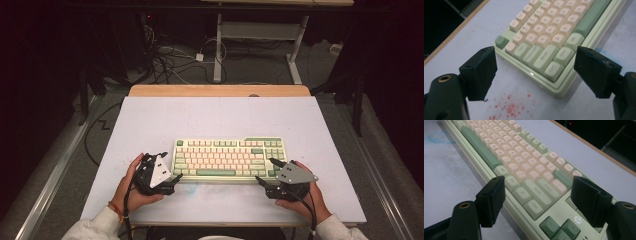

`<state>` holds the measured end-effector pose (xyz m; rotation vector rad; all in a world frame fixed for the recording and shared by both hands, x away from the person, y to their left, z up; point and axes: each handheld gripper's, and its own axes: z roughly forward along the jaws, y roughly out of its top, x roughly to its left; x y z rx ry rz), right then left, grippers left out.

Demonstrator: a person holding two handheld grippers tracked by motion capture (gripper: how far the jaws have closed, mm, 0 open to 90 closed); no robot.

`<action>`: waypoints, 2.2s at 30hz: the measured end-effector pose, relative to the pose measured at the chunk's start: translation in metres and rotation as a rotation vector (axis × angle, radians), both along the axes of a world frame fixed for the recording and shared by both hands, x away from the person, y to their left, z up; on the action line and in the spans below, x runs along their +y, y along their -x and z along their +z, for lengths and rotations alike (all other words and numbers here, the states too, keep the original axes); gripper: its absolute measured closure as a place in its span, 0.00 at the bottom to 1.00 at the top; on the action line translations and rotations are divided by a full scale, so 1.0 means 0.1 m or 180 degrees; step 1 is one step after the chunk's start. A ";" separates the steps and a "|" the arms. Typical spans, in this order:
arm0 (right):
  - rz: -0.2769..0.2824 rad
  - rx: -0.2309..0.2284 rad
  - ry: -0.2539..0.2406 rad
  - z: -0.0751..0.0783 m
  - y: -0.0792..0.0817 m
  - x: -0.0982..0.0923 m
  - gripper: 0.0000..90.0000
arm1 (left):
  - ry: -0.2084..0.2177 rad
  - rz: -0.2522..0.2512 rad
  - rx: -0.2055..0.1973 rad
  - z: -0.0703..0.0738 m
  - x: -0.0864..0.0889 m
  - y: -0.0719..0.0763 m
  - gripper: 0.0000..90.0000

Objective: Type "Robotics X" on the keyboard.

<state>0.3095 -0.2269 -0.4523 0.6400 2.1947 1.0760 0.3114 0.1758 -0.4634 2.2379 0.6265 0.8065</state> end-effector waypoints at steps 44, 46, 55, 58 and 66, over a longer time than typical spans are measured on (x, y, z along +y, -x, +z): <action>0.0483 0.0494 0.0389 0.08 -0.81 0.91 1.00 | -0.0013 0.0049 0.0300 -0.18 0.21 0.17 0.21; 0.0494 0.0494 0.0412 0.06 -0.84 0.95 1.00 | -0.0026 0.0047 0.0295 -0.18 0.21 0.18 0.21; 0.0434 0.0562 0.0514 -0.02 -0.91 1.02 1.00 | -0.0037 0.0039 0.0295 -0.19 0.21 0.18 0.21; 0.0393 0.0574 0.0510 -0.03 -0.92 1.02 1.00 | -0.0043 0.0033 0.0314 -0.19 0.21 0.18 0.21; 0.0392 0.0603 0.0590 -0.05 -0.93 1.02 1.00 | -0.0057 0.0034 0.0321 -0.19 0.20 0.17 0.21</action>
